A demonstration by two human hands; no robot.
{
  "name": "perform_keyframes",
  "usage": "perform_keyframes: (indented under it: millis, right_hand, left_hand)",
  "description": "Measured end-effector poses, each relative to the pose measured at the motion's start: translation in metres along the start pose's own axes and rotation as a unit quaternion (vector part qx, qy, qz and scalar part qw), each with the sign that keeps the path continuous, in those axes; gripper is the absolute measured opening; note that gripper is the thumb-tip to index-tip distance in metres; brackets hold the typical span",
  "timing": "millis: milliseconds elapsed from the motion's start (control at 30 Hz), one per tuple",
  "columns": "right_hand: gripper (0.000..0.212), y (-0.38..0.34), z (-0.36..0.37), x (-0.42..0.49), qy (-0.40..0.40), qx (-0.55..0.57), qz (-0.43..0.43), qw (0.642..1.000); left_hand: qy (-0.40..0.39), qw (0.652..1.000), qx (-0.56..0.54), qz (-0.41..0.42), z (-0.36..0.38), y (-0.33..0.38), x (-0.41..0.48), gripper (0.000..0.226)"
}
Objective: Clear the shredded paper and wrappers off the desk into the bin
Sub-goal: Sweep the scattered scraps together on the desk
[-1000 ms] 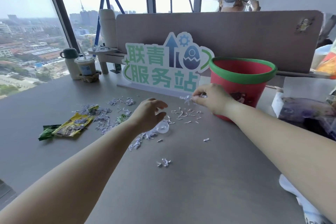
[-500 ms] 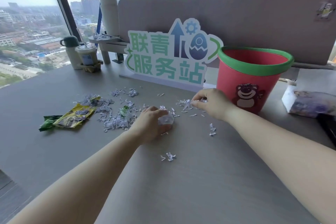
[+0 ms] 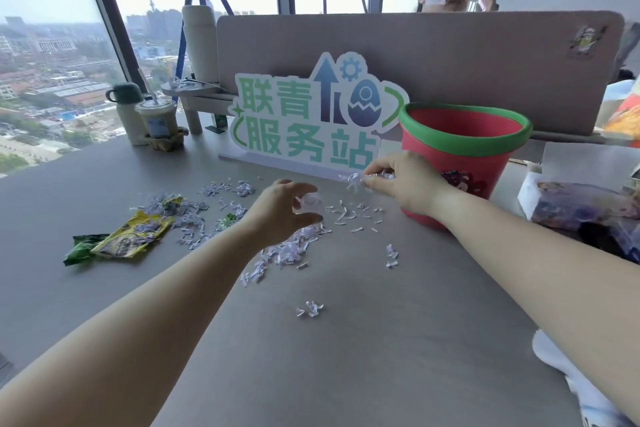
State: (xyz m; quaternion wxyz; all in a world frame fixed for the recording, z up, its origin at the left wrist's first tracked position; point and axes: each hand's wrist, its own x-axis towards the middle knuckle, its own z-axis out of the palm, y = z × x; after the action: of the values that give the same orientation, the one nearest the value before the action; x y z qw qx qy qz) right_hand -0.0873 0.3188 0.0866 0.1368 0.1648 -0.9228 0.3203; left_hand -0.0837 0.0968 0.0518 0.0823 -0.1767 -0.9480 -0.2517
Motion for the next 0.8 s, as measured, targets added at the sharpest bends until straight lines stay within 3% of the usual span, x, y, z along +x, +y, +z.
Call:
perform_keyframes:
  millis: [333, 667, 800]
  right_hand:
    - [0.016, -0.025, -0.083, 0.022, 0.075, -0.027, -0.045, 0.996]
    - [0.019, 0.035, -0.136, 0.039, 0.112, -0.071, 0.06, 0.989]
    - [0.023, 0.062, -0.138, 0.042, 0.081, -0.083, 0.112, 0.987]
  left_hand:
    - [0.065, 0.996, -0.05, 0.046, -0.05, 0.062, 0.043, 0.052]
    - [0.052, 0.989, -0.088, 0.11, -0.03, 0.147, 0.116, 0.05]
    - [0.035, 0.989, -0.048, 0.132, -0.007, 0.17, 0.141, 0.044]
